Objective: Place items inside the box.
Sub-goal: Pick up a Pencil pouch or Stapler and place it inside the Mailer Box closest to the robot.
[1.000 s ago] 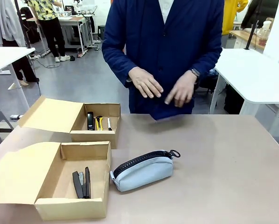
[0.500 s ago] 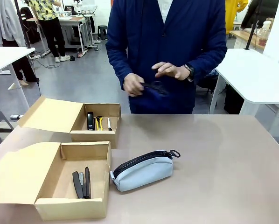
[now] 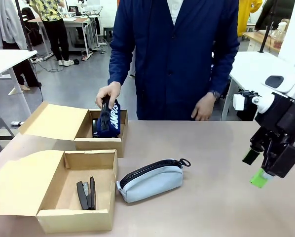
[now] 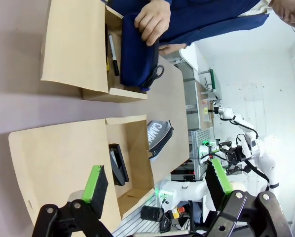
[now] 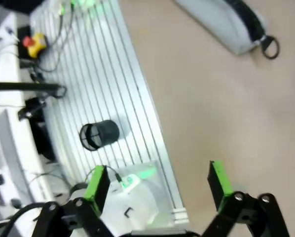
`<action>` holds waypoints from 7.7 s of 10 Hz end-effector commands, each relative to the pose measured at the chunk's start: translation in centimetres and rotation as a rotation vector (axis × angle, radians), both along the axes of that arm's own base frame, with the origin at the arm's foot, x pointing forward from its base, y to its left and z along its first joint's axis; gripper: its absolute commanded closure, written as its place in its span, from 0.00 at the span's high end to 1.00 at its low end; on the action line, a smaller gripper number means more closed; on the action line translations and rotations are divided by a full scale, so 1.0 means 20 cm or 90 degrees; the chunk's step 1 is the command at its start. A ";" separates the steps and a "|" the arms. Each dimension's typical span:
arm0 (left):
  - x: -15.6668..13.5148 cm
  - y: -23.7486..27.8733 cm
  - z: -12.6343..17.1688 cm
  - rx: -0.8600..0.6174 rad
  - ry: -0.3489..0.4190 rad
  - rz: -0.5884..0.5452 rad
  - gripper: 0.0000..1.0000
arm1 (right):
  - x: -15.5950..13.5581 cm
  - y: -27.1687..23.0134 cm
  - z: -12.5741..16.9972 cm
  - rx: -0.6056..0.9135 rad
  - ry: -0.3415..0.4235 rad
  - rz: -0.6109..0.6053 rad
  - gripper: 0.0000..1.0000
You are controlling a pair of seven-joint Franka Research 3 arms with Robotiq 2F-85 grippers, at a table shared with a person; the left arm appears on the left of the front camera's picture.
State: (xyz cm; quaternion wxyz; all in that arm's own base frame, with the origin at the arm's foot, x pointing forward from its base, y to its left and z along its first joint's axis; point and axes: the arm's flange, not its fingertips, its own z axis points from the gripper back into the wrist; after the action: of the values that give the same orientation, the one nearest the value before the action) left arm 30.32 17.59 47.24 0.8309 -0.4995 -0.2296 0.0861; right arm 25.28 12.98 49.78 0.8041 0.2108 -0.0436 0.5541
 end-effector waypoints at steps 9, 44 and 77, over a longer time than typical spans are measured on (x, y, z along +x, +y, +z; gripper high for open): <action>0.00 0.00 0.00 -0.010 -0.016 -0.001 1.00 | 0.45 1.10 -0.19 -0.007 -0.305 0.350 1.00; 0.00 0.00 0.00 -0.010 -0.016 -0.001 1.00 | 0.06 0.18 -0.03 -0.135 0.193 -0.501 0.07; 0.00 0.00 0.00 -0.010 -0.016 -0.001 1.00 | 0.16 1.82 -0.03 -0.073 0.241 -0.690 0.07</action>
State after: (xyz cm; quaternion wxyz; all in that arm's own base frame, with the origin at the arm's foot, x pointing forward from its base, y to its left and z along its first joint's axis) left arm 30.30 17.57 47.23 0.8310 -0.4994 -0.2295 0.0859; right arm 26.41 46.79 50.33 0.9705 0.2368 0.0380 0.0242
